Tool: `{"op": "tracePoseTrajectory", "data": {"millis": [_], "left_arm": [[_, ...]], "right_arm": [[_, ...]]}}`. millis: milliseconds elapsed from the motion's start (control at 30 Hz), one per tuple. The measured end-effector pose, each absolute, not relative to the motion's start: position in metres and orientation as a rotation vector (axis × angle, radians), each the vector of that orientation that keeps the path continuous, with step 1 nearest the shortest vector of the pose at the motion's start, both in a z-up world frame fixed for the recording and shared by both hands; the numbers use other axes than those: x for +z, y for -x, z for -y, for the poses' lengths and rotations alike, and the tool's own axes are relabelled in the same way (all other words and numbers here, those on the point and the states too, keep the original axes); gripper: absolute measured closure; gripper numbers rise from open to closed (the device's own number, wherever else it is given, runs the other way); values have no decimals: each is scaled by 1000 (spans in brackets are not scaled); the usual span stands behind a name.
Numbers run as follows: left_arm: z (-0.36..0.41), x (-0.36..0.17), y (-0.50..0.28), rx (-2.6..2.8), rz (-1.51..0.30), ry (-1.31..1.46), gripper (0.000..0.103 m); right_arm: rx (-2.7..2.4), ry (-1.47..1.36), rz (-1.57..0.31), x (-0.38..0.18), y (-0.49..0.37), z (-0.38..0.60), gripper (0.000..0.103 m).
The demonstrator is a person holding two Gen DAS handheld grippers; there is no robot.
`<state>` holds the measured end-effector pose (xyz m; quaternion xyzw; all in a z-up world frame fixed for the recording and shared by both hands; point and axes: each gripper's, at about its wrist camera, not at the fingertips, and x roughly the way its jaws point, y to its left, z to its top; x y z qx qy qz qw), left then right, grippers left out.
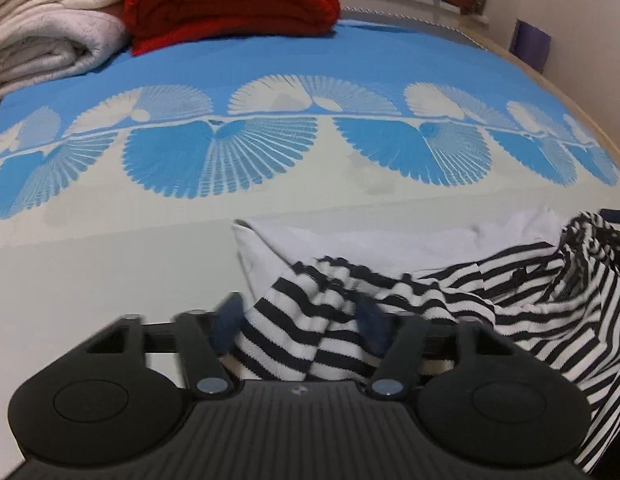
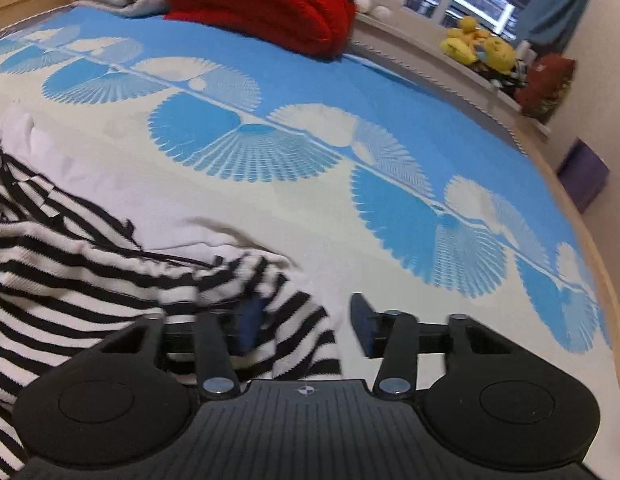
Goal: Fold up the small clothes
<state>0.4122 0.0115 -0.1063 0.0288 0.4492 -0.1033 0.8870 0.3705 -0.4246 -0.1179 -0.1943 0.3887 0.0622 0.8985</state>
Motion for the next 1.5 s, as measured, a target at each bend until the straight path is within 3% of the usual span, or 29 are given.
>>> {"op": "tracePoseTrajectory", "data": {"millis": [33, 67, 100, 167, 300, 367, 500, 667, 833, 900, 933, 967, 1167, 1500], "left_arm": [[-11, -109, -417, -227, -957, -73, 87], [-13, -111, -421, -231, -975, -83, 98], [-16, -110, -425, -230, -978, -84, 99], [-25, -101, -429, -225, -934, -58, 100], [-48, -63, -430, -3, -638, 54, 100], [-38, -69, -442, -38, -656, 34, 100], [-16, -97, -472, -6, -777, -89, 100], [-29, -93, -486, 77, -747, 4, 100], [-27, -142, -505, 39, -1127, -11, 88], [-39, -126, -500, 58, -1073, 46, 73], [-49, -115, -496, 46, -1039, 112, 61], [-60, -108, -492, 36, -1019, 177, 59], [-100, -100, -459, -40, -1122, 362, 60], [-131, -128, -376, -113, -1314, 301, 59]], "right_arm": [[157, 401, -820, -120, -373, 423, 81], [178, 408, -827, -122, -374, 421, 93], [190, 421, -824, -122, -376, 419, 99], [182, 399, -799, -116, -379, 419, 100], [87, 117, -529, -61, -381, 441, 101], [77, 17, -459, -52, -386, 445, 101], [-32, 73, -750, -98, -434, 432, 101], [-69, 49, -589, -76, -438, 422, 101], [-81, 75, -1065, -148, -472, 422, 98], [-93, 81, -1008, -133, -467, 422, 76], [-91, 57, -971, -123, -461, 426, 70], [-77, 16, -943, -114, -456, 430, 64], [-75, -180, -960, -87, -418, 486, 63], [70, -282, -1173, -94, -324, 521, 56]]}}
